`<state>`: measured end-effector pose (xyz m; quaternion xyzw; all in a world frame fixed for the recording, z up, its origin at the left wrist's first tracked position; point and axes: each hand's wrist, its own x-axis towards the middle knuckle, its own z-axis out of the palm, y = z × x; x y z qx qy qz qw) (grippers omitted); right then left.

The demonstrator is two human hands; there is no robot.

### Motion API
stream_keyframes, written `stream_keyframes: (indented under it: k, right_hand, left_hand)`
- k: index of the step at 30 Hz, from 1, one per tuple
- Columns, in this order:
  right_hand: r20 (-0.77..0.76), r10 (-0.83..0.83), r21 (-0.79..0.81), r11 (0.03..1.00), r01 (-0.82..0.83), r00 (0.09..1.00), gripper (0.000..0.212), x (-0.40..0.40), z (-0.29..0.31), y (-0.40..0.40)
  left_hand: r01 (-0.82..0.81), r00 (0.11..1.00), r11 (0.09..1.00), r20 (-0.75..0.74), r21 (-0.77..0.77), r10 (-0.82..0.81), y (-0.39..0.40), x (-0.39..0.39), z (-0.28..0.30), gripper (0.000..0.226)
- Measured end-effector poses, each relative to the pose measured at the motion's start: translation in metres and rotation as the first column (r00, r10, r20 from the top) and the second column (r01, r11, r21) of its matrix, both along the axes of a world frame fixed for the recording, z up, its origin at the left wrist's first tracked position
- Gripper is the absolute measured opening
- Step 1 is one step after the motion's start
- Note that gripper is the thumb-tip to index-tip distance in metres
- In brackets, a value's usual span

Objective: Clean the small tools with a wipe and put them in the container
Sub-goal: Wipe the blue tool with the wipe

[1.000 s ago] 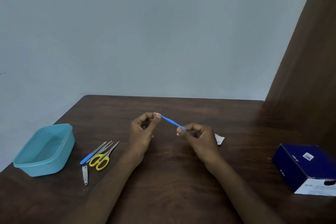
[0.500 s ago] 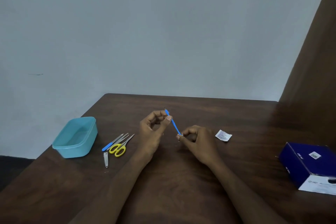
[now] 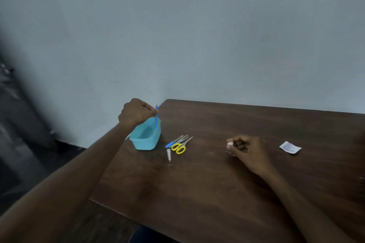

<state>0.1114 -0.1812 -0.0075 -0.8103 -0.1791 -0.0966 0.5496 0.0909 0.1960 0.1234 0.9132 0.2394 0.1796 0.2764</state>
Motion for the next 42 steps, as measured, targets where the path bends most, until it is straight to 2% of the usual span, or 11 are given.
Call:
stream_keyframes:
  k: [3,8,12,14,16,19,26,31,35,38,42]
  right_hand:
    - [0.002,-0.005,0.008,1.000,0.005,1.000,0.018,0.000,0.001,-0.001]
    - [-0.013,0.012,0.004,1.000,-0.012,1.000,0.018,-0.002,0.002,-0.003]
    - [-0.006,0.020,0.005,1.000,-0.020,1.000,0.016,-0.002,0.001,-0.004]
    - [-0.015,0.016,0.011,1.000,-0.016,1.000,0.016,-0.001,0.000,-0.005]
    - [-0.017,0.023,0.009,1.000,-0.023,1.000,0.016,-0.001,0.000,-0.004]
    - [-0.019,0.025,0.006,1.000,-0.025,0.999,0.016,-0.001,0.000,-0.004]
    - [-0.009,0.023,-0.016,1.000,-0.023,1.000,0.013,-0.001,-0.001,-0.005]
    - [-0.020,0.024,-0.006,1.000,-0.024,1.000,0.014,0.000,-0.001,-0.005]
    - [-0.015,0.017,-0.007,1.000,-0.017,1.000,0.013,-0.001,0.000,-0.004]
    - [0.005,0.011,-0.017,1.000,-0.011,1.000,0.013,-0.002,0.001,-0.003]
    - [0.032,0.010,-0.043,0.999,-0.009,0.999,0.015,-0.007,0.002,-0.004]
  left_hand:
    - [-0.089,0.987,0.993,-0.123,0.081,0.099,0.021,-0.004,-0.007,0.016]
    - [-0.059,0.965,0.964,-0.234,0.260,0.122,0.013,0.000,-0.035,0.025]
    - [-0.055,0.991,0.950,-0.099,0.306,0.089,0.006,-0.005,-0.041,0.025]
    - [-0.064,0.998,0.942,0.000,0.328,0.068,0.004,-0.008,-0.043,0.045]
    - [-0.057,0.985,0.927,-0.129,0.371,0.112,0.000,-0.012,-0.042,0.081]
    - [0.000,0.944,0.944,-0.311,0.331,0.109,0.003,-0.008,-0.047,0.101]
    - [0.122,0.959,0.947,-0.280,0.296,-0.037,-0.014,-0.002,-0.051,0.083]
    - [0.087,0.970,0.944,-0.241,0.317,-0.009,-0.021,-0.012,-0.046,0.108]
    - [0.180,0.976,0.816,0.004,0.550,-0.218,-0.028,-0.034,-0.036,0.060]
    - [0.352,0.935,0.743,-0.170,0.570,-0.313,-0.041,-0.051,-0.039,0.027]
    - [0.364,0.927,0.819,-0.260,0.443,-0.271,-0.056,-0.059,-0.063,0.031]
